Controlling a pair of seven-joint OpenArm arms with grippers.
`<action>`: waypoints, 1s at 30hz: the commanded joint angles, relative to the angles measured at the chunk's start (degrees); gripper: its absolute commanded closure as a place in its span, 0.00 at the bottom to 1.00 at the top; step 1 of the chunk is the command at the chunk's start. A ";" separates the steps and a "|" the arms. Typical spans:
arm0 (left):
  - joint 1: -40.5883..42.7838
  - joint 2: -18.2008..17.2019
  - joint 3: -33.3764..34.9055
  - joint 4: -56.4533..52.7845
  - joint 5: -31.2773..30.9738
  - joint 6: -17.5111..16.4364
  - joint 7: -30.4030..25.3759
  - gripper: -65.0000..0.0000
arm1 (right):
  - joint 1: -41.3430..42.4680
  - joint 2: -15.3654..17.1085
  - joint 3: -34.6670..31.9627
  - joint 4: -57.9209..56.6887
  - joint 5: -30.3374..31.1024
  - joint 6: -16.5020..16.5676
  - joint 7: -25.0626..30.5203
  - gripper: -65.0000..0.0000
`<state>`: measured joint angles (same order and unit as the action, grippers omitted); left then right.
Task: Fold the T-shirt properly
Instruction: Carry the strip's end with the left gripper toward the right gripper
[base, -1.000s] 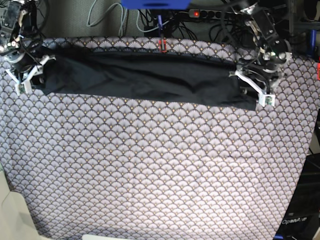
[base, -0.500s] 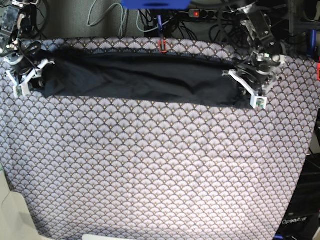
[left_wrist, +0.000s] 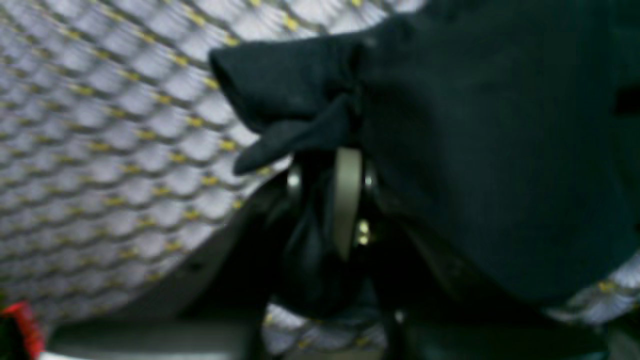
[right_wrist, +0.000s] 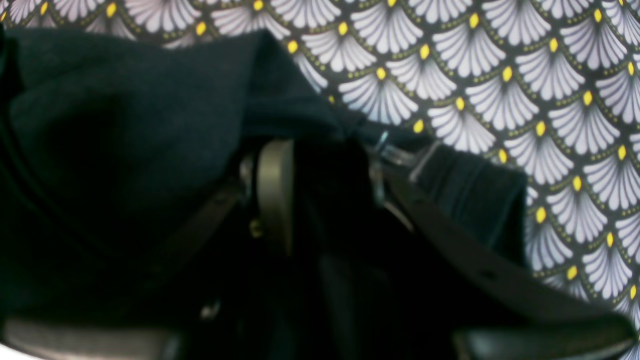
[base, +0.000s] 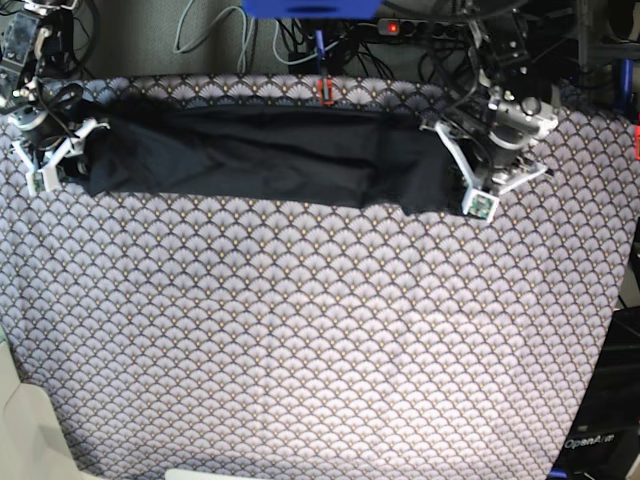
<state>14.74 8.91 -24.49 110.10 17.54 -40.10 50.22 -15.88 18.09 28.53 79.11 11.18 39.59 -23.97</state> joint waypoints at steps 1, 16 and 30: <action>-0.19 0.09 1.15 2.03 0.00 0.10 -1.12 1.00 | -0.08 0.42 -0.09 0.05 -1.11 0.41 -2.10 0.68; 2.88 0.09 25.85 5.28 21.62 12.36 -1.73 1.00 | -0.25 0.59 -0.09 0.05 -1.11 0.41 -2.10 0.68; 5.43 0.09 50.20 4.05 27.95 38.82 -1.12 1.00 | -0.08 1.30 -0.09 0.05 -1.11 0.41 -2.10 0.68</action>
<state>20.01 6.59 24.21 113.56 44.97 -2.37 50.22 -15.90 18.74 28.42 79.02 11.35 39.83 -24.16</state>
